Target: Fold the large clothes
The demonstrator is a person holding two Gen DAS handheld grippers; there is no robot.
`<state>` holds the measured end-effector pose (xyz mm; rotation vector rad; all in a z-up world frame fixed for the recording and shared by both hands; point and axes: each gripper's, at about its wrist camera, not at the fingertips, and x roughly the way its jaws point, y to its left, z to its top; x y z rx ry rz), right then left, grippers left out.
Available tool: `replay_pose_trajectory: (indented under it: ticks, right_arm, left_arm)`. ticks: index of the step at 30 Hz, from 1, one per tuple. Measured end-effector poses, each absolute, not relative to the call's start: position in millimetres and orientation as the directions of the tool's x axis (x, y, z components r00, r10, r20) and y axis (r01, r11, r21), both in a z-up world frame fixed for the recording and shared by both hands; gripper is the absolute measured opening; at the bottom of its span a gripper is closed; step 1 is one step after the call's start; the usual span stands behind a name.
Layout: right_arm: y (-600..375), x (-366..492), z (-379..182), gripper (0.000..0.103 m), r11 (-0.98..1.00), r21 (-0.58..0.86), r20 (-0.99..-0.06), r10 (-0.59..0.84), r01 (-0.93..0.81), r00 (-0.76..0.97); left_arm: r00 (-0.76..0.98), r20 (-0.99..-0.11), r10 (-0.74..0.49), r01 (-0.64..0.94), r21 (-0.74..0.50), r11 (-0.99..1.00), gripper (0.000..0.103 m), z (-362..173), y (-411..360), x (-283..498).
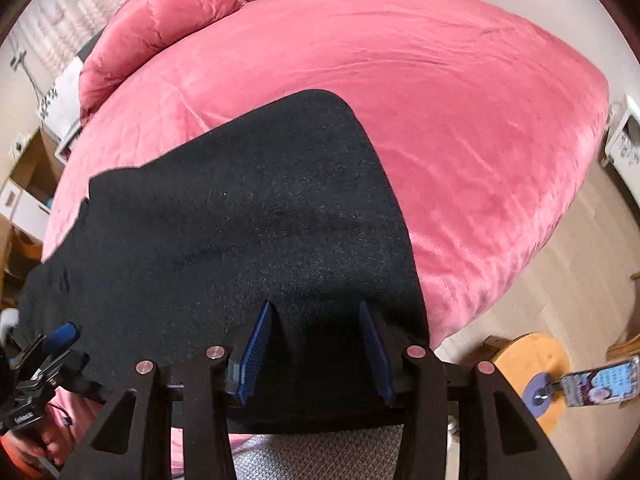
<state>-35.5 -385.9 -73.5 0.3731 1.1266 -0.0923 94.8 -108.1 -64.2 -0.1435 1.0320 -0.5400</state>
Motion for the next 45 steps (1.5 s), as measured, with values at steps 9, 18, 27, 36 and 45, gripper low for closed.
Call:
replay_pose_trajectory:
  ticks: [9, 18, 27, 36, 45]
  right_arm:
    - [-455.4, -71.4, -49.0, 0.046, 0.737, 0.457, -0.806, 0.106, 0.498, 0.583]
    - [-476.4, -80.6, -39.2, 0.046, 0.722, 0.441, -0.798, 0.042, 0.533, 0.602]
    - [-413.5, -46.9, -41.2, 0.049, 0.901, 0.287, -0.831, 0.065, 0.326, 0.552]
    - [-406.3, -36.0, -50.8, 0.053, 0.937, 0.173, -0.873, 0.003, 0.303, 0.488]
    - [-377.8, 2.4, -27.8, 0.053, 0.951, 0.259, -0.784, 0.106, 0.167, 0.612]
  left_arm:
    - [0.171, -0.845, -0.507, 0.341, -0.432, 0.835, 0.023, -85.9, -159.0, 127.2]
    - [0.262, -0.729, -0.633, 0.403, -0.513, 0.758, 0.02, -16.8, -130.7, 99.4]
    - [0.307, -0.844, -0.439, 0.556, -0.215, 0.802, 0.079, -68.5, -162.5, 60.0]
    - [0.522, -0.734, -0.434, 0.47, -0.178, 0.865, 0.08, -19.1, -153.0, 73.9]
    - [0.505, -0.845, -0.174, 0.354, 0.02, 0.935, 0.095, -75.1, -187.7, 117.1]
